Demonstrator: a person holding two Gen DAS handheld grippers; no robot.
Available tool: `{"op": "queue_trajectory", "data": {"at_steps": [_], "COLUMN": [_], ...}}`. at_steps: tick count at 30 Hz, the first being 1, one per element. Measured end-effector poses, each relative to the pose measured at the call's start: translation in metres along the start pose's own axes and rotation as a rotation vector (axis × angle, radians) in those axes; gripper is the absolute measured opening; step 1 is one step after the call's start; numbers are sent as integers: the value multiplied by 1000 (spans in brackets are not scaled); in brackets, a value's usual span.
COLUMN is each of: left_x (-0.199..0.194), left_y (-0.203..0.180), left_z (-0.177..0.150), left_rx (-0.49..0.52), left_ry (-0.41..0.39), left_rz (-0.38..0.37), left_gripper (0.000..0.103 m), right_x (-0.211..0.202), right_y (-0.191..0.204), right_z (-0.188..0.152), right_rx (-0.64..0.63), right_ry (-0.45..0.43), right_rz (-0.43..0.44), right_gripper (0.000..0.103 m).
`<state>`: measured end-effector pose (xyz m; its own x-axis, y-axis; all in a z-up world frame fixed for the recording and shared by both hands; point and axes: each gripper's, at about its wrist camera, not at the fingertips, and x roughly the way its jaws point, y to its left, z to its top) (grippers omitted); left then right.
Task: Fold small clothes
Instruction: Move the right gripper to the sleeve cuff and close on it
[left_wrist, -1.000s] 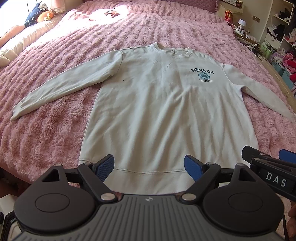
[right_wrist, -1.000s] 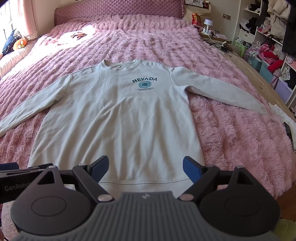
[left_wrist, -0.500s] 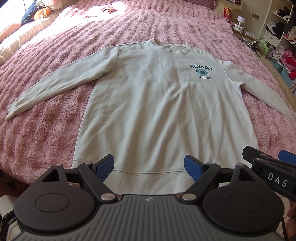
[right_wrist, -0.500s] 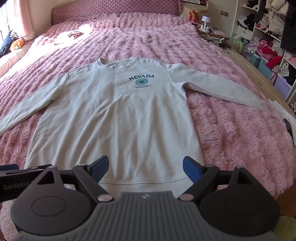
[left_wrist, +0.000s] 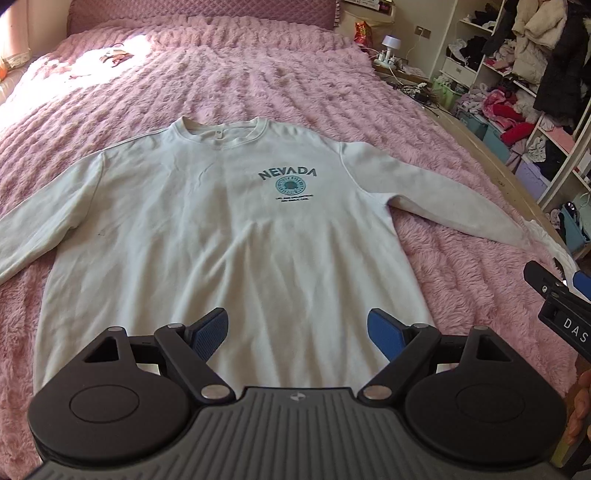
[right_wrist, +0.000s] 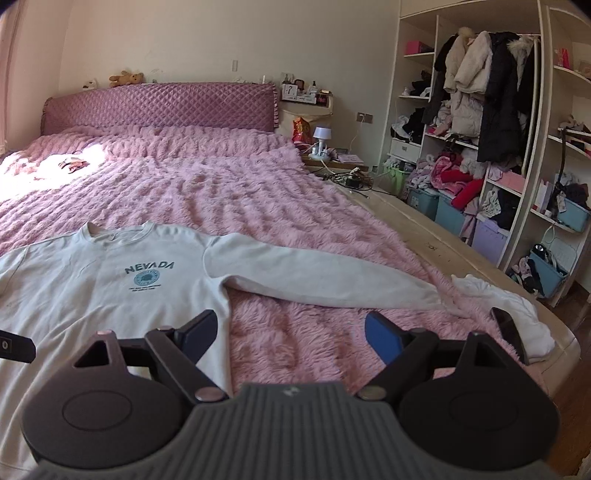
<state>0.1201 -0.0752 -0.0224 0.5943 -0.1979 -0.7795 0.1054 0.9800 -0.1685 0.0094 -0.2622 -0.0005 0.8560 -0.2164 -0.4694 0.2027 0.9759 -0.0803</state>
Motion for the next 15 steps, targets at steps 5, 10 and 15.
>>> {"op": "queue_trajectory", "data": {"at_steps": [5,10,15], "left_x": [49,101,145], "left_y": [-36,-72,-95], "left_z": [36,65,89], "left_rx": [64,102,60], "left_ry": [-12,-23,-27], "left_rz": [-128,-185,-263], "left_gripper": [100,100,100], "right_x": [50,116,174], "right_y": [-72,-144,-187], "right_z": [3,-5,-14], "right_rx": [201,416,555], "right_ry": [-74,-59,-37], "right_rz": [-94,-138,-212], "right_gripper": [82,66,57]}}
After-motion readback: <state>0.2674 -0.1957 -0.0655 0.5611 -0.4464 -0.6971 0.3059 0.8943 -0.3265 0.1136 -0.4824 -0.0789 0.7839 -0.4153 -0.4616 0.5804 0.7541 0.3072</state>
